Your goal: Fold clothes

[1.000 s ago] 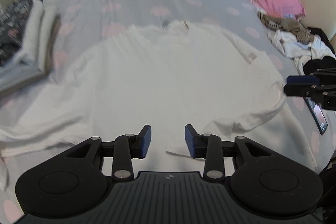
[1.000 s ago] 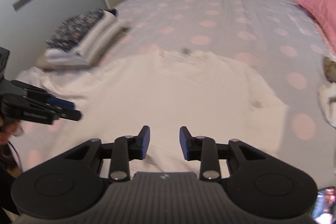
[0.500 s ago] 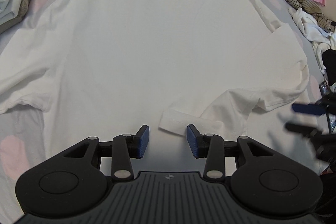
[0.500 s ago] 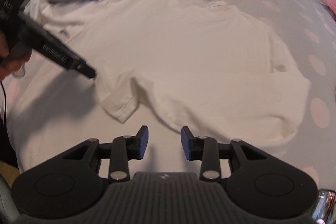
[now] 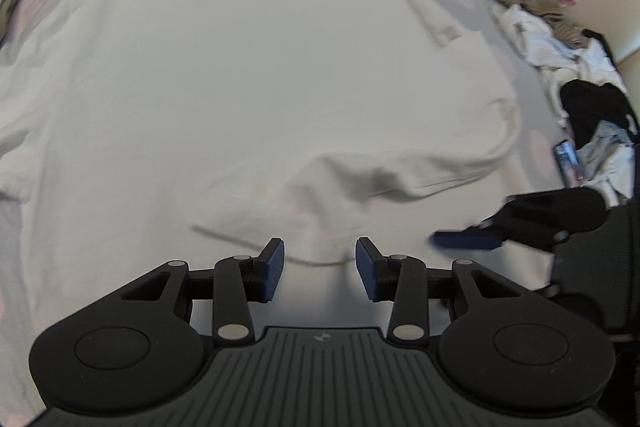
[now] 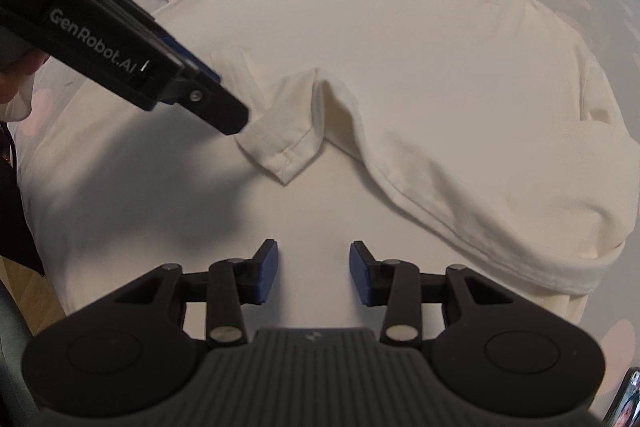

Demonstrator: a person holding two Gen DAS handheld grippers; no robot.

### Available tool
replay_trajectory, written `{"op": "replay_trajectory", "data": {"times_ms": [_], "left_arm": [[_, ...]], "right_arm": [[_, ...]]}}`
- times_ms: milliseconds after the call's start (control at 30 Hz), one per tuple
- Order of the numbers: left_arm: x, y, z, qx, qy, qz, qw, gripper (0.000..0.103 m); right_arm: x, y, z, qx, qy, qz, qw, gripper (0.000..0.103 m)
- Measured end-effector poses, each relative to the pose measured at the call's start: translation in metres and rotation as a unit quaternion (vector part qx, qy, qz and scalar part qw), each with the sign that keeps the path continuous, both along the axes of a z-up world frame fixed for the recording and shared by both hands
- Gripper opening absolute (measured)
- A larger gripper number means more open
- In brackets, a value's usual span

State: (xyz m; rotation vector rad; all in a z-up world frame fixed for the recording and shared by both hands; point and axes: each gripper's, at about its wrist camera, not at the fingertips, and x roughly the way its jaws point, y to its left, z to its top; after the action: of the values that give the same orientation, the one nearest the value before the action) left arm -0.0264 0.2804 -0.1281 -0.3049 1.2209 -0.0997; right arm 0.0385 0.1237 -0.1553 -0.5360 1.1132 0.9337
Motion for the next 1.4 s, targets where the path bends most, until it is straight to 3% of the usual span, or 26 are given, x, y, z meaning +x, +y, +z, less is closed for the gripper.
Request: {"op": "replay_trajectory", "data": {"times_ms": [300, 433, 600, 667, 900, 967, 1133, 1233, 1400], "left_arm": [[0.017, -0.026, -0.035, 0.038, 0.005, -0.025, 0.9990, 0.037], [0.015, -0.032, -0.038, 0.067, -0.003, -0.047, 0.9966, 0.037], [0.015, -0.031, -0.031, 0.085, 0.000, -0.061, 0.9945, 0.007], [0.014, -0.027, -0.023, 0.081, 0.002, -0.068, 0.9944, 0.005], [-0.003, -0.015, 0.014, 0.088, 0.011, -0.119, 0.9890, 0.004], [-0.010, -0.010, 0.018, 0.104, 0.018, -0.131, 0.9858, 0.004], [-0.026, 0.003, 0.012, 0.101, 0.038, -0.159, 0.9813, 0.005], [-0.032, 0.013, 0.007, 0.094, 0.053, -0.161, 0.9810, 0.013], [-0.028, 0.038, 0.013, 0.062, 0.041, -0.117, 0.9904, 0.027]], "right_arm": [[0.004, -0.008, 0.007, -0.001, -0.014, -0.002, 1.000, 0.055], [0.007, -0.012, 0.008, -0.002, -0.015, -0.006, 1.000, 0.055], [0.009, -0.011, 0.007, -0.007, -0.016, 0.000, 1.000, 0.055], [0.009, -0.010, 0.007, -0.009, -0.018, 0.003, 1.000, 0.055], [0.015, -0.011, 0.011, -0.005, -0.024, 0.000, 1.000, 0.055], [0.017, -0.012, 0.011, -0.007, -0.023, -0.002, 1.000, 0.055], [0.022, -0.013, 0.009, -0.013, -0.026, -0.003, 1.000, 0.055], [0.025, -0.013, 0.008, -0.016, -0.027, -0.004, 0.999, 0.056], [0.017, -0.012, 0.004, -0.017, -0.027, -0.005, 0.999, 0.056]]}}
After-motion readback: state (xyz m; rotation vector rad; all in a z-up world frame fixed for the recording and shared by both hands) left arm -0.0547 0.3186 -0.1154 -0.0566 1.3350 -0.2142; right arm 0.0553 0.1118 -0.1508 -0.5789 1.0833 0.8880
